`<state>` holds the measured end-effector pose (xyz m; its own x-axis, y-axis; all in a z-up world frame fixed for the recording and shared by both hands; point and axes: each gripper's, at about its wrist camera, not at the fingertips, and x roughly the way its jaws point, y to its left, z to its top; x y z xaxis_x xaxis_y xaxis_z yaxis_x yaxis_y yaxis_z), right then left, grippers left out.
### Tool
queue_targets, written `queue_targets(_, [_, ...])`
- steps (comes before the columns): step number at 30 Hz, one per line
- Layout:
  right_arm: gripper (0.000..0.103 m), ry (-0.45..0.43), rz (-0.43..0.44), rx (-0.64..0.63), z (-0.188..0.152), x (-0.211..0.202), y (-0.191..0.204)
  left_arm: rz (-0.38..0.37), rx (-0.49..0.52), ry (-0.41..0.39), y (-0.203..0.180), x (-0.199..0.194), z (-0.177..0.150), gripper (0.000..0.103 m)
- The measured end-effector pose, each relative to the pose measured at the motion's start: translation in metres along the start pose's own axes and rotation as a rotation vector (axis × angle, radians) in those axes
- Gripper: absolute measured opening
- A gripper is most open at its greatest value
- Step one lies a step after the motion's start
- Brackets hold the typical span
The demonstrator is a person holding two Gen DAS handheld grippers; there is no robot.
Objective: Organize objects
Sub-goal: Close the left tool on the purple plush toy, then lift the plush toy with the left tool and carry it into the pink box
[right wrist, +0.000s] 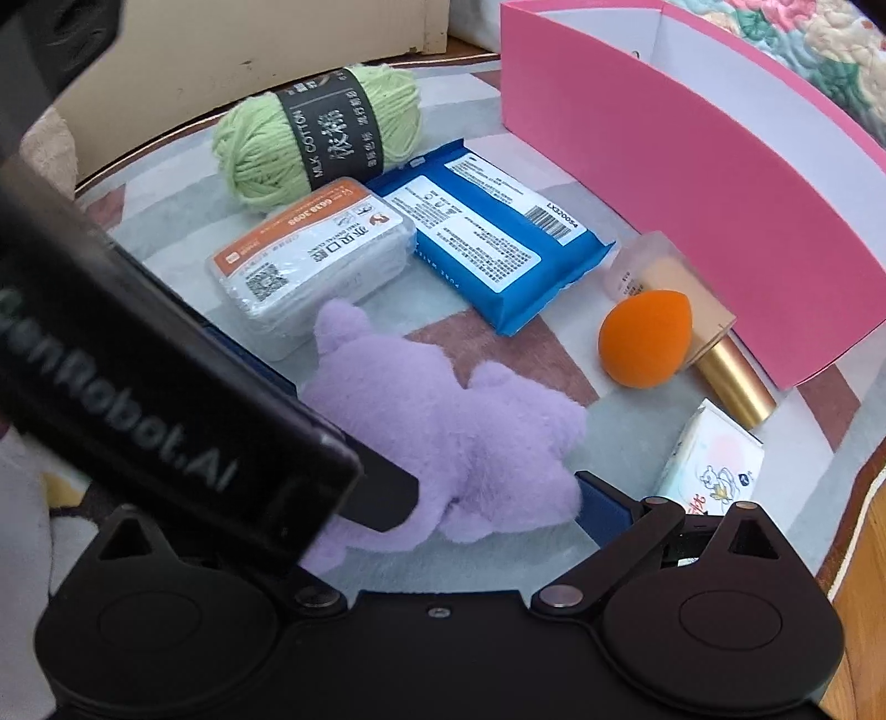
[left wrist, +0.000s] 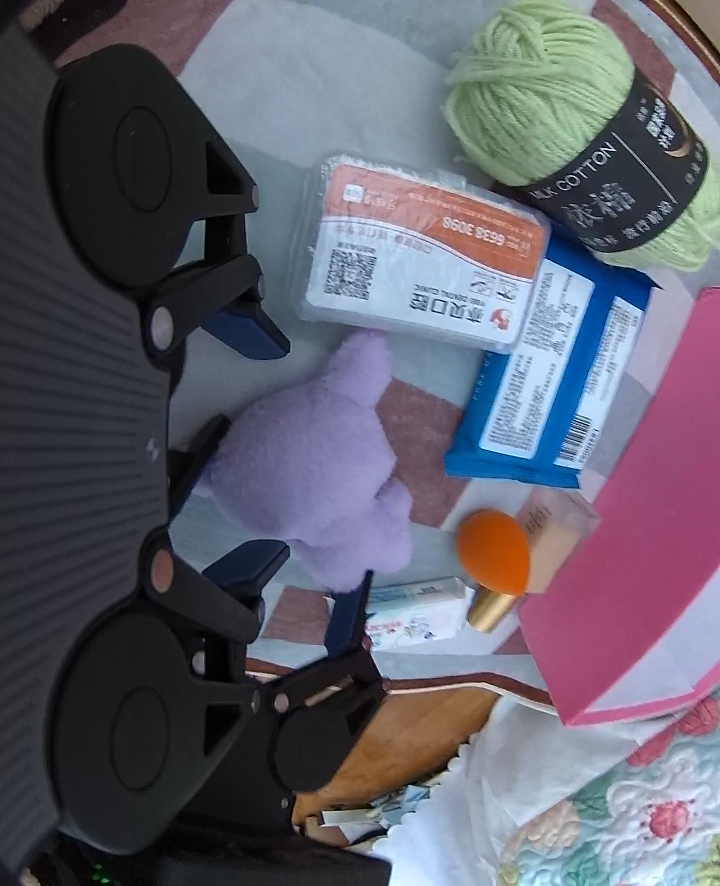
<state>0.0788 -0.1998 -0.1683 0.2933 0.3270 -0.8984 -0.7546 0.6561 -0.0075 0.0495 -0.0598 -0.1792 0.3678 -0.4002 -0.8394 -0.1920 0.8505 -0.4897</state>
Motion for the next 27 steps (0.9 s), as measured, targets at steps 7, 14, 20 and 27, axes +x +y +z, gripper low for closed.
queue_targets(7, [0.091, -0.028, -0.025, 0.150, -0.009, -0.010, 0.004, -0.062, -0.030, -0.009, 0.002, 0.004, -0.003, 0.047])
queue_targets(14, [0.088, -0.090, -0.084, 0.215, -0.004, -0.036, 0.011, -0.089, 0.046, -0.020, -0.009, -0.024, 0.001, 0.045])
queue_targets(20, [0.088, -0.147, -0.141, 0.215, 0.015, -0.065, 0.017, -0.156, 0.066, -0.014, -0.016, -0.061, 0.024, 0.044])
queue_targets(27, [0.089, -0.253, -0.185, 0.212, 0.047, -0.111, 0.007, -0.205, 0.187, -0.081, -0.037, -0.111, 0.060, 0.043])
